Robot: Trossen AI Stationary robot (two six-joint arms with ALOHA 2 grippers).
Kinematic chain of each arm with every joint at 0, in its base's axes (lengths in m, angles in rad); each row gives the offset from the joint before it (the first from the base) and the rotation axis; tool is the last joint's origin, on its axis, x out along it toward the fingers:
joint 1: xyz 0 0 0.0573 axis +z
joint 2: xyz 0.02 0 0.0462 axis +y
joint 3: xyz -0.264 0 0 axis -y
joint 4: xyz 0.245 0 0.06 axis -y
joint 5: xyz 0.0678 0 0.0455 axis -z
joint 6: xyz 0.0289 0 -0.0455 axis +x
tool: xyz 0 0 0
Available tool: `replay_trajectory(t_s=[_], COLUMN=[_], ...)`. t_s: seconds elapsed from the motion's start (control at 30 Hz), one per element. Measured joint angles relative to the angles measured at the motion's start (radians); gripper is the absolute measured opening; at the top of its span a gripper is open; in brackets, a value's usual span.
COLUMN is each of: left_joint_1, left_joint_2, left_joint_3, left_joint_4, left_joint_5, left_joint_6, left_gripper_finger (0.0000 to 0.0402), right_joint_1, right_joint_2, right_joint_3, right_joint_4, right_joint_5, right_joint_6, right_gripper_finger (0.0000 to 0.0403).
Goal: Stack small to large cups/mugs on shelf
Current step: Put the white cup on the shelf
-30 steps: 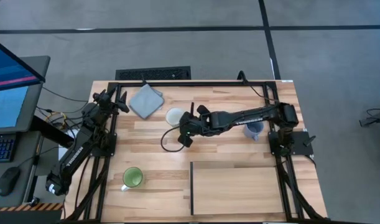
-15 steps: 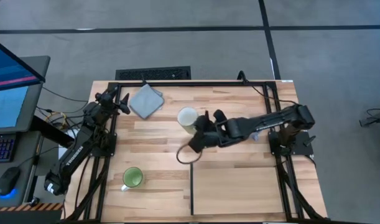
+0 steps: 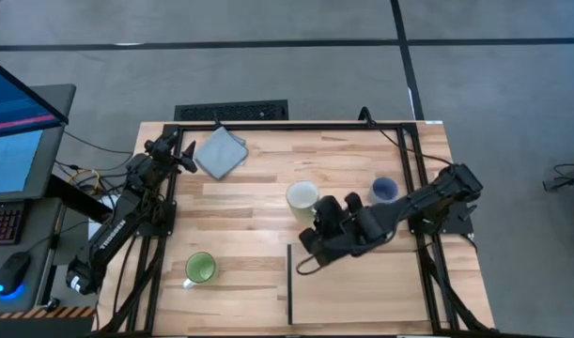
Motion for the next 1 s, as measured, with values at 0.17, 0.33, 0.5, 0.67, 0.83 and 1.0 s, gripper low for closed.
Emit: replay_trajectory(t_s=[0.17,0.33,0.5,0.67,0.83,1.0], left_joint_1=[0.0,0.0,0.0,0.0,0.0,0.0], left_joint_2=[0.001,0.002,0.002,0.002,0.002,0.002], left_joint_3=[0.0,0.0,0.0,0.0,0.0,0.0], left_joint_4=[-0.001,-0.001,-0.001,-0.001,-0.001,-0.001], left_joint_5=[0.01,0.011,0.01,0.01,0.01,0.01], left_joint_6=[-0.003,-0.003,-0.003,-0.018,-0.046,-0.048], left_gripper_finger=[0.0304,0.0304,0.0304,0.0304,0.0304,0.0304], right_joint_1=[0.078,0.154,0.22,0.279,0.33,0.356], right_joint_2=[0.001,0.001,0.001,0.001,0.002,0.053], right_joint_3=[0.0,0.0,0.0,0.0,0.0,-0.004], right_joint_4=[-0.024,-0.045,-0.04,-0.037,-0.031,-0.009], right_joint_5=[0.015,0.018,0.023,0.02,0.019,-0.022], right_joint_6=[0.145,0.267,0.349,0.427,0.481,0.494], right_gripper_finger=[0.0067,0.0067,0.0066,0.0064,0.0064,0.0064])
